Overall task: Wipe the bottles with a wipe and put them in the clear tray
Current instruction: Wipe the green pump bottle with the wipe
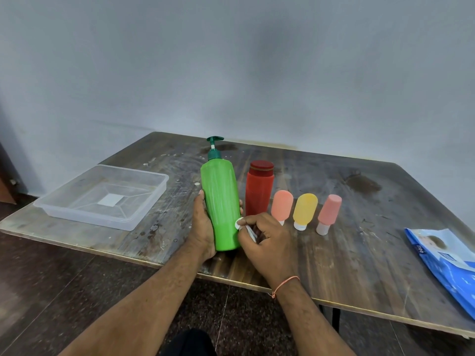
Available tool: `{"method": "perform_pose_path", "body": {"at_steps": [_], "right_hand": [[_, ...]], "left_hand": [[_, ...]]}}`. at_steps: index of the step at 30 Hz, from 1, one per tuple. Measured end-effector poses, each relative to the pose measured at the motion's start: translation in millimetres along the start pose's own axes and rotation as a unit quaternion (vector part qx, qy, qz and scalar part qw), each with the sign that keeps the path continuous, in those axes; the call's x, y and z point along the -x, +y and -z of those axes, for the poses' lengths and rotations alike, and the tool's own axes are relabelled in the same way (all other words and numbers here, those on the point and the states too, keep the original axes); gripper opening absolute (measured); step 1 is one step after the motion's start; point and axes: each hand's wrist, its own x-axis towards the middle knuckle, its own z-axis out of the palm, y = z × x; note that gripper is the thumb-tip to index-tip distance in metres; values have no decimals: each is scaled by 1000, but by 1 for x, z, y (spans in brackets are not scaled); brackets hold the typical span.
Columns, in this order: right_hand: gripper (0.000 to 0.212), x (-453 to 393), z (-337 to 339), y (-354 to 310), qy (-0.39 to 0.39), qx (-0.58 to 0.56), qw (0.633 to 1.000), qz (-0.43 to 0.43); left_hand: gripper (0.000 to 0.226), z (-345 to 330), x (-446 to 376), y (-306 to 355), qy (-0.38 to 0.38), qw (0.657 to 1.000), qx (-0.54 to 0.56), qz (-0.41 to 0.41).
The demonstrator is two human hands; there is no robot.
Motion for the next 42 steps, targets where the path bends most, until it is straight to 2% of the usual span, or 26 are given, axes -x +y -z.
{"method": "perform_pose_path", "body": {"at_steps": [5,11,15,21,26,31,37,42], "right_hand": [[16,-1,-2,4,11,23,998,-51],[17,-1,-2,4,0,-36,999,-39],[14,-1,-2,7,8,-16,998,-67],[16,-1,-1,4,1,-25,999,-21],[11,0,-4,9,17,-10,999,-32],[14,-1,-3,7,2,-11,1000,5],[11,-1,-5,9,31,10,999,-26],[13,1,-3,6,7,-12,1000,-15]], "left_hand": [[89,0,-1,0,5,1000,9,13],[87,-1,0,1,10,1000,-6,13],[86,-3,1,1,19,1000,-25,4],[85,-4,3,0,26,999,-42,-4],[87,-5,2,-2,38,998,-47,-13],[86,-5,2,-2,37,998,-55,-17],[84,-8,6,-2,28,995,-94,-26],[87,-5,4,-1,27,995,-92,-30]]}}
